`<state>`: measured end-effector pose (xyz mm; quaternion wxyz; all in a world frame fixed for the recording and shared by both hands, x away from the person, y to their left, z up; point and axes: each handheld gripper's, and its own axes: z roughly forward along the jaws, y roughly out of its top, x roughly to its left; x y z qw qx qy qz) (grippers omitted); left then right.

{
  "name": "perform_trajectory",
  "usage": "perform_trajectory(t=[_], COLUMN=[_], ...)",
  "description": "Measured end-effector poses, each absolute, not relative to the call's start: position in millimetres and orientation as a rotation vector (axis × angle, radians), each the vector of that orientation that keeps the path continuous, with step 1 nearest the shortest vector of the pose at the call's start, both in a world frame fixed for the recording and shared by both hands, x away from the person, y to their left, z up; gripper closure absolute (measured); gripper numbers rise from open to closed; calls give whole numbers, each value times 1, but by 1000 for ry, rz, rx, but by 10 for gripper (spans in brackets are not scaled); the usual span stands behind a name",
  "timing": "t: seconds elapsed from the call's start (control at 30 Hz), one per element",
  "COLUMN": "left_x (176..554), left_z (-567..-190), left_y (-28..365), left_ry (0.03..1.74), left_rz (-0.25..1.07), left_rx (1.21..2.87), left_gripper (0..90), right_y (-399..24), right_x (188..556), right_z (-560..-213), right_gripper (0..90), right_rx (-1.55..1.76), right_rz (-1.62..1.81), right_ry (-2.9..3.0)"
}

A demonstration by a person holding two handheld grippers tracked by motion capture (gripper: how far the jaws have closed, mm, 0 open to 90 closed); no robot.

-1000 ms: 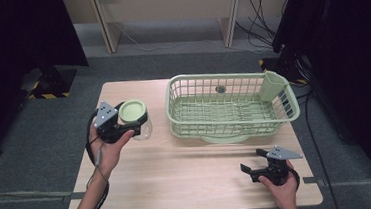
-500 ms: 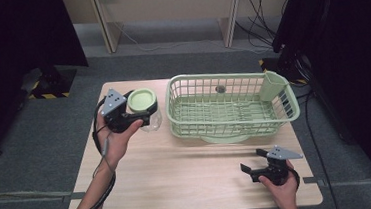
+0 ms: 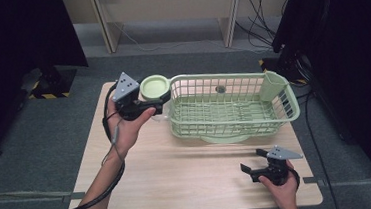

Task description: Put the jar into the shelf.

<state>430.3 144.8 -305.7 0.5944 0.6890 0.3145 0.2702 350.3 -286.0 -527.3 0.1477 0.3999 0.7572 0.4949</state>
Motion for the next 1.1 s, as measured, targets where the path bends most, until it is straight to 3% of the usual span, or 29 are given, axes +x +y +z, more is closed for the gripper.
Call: perform_trajectory(t=[0.57, 1.1], left_x=[456, 495], left_z=[-295, -318], left_y=[101, 56], left_ry=[705, 751], left_rz=[586, 508], left_rx=[1638, 1744], left_gripper=[112, 112], right_y=[-286, -286], right_x=[350, 350], right_z=[-527, -527], right_gripper=[38, 38], right_rx=[1152, 1147], right_rz=[1426, 1428], right_ry=[2183, 2185])
